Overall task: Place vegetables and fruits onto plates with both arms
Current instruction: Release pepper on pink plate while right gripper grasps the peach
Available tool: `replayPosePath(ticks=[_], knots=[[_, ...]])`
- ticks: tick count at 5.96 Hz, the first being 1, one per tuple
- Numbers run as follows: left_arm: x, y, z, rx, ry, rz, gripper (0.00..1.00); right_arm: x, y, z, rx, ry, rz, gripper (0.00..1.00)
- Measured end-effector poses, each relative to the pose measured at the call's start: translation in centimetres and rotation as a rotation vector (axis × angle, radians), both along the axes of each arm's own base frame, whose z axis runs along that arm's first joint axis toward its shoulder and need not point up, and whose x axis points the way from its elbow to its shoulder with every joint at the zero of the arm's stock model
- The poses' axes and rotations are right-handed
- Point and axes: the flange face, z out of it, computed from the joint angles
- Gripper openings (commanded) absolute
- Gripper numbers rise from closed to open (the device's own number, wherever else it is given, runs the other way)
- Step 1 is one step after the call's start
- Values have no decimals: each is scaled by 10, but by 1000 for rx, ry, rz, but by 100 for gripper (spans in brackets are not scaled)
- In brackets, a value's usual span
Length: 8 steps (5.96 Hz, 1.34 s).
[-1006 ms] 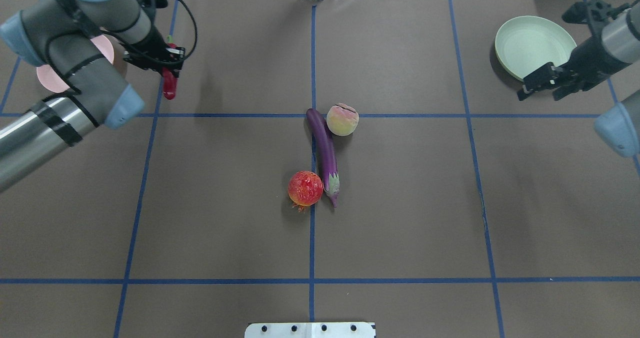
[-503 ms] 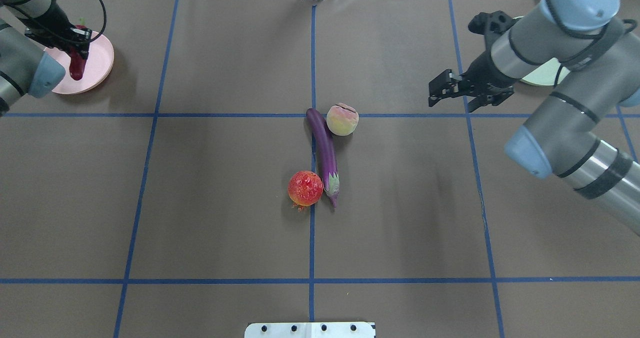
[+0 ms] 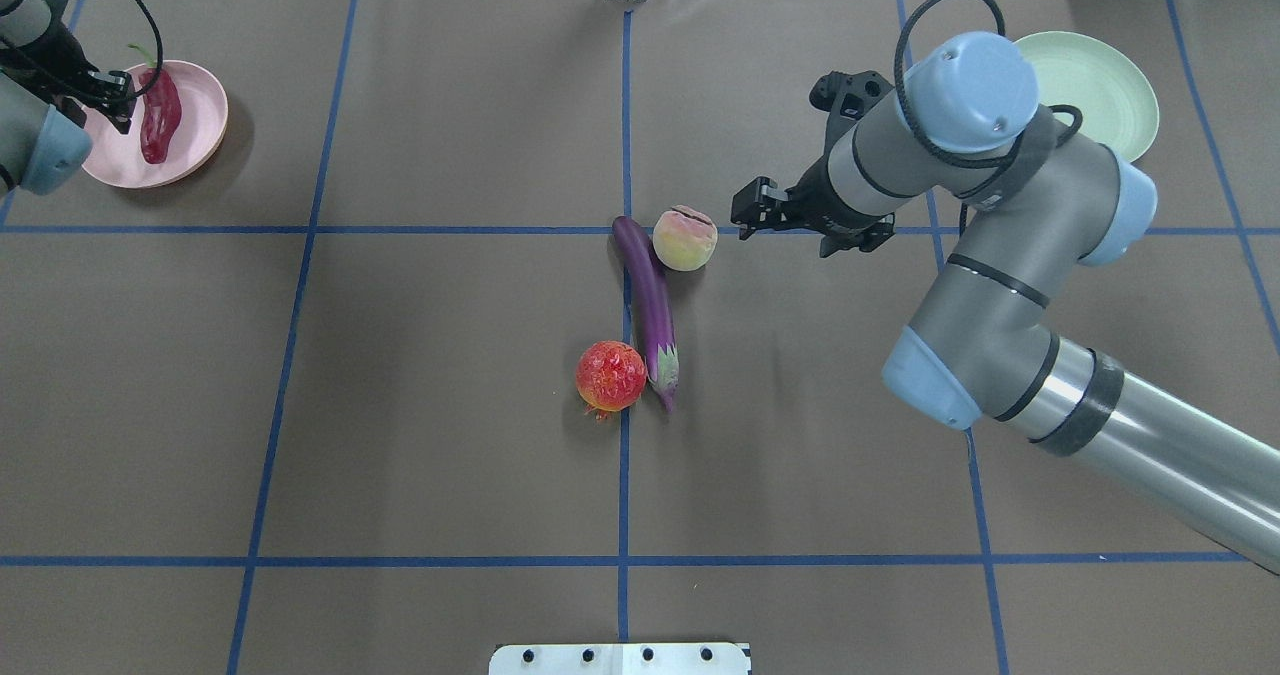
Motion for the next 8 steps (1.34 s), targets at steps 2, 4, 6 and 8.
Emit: replayPosePath(ticks=[2,4,6,8], knots=[[1,1,0,5,2,2,99,-45,-1,-21,-72,-1,143,100],[2,2,-2,13,5,3,99,-85,7,-18,-114,-51,318,100],[3,2,-2,13,5,1,99,-108,18,-17,-92,-59,393,100],[3,2,-2,10,4,-2,99,-122,13,-13,-63,-28,424,100]])
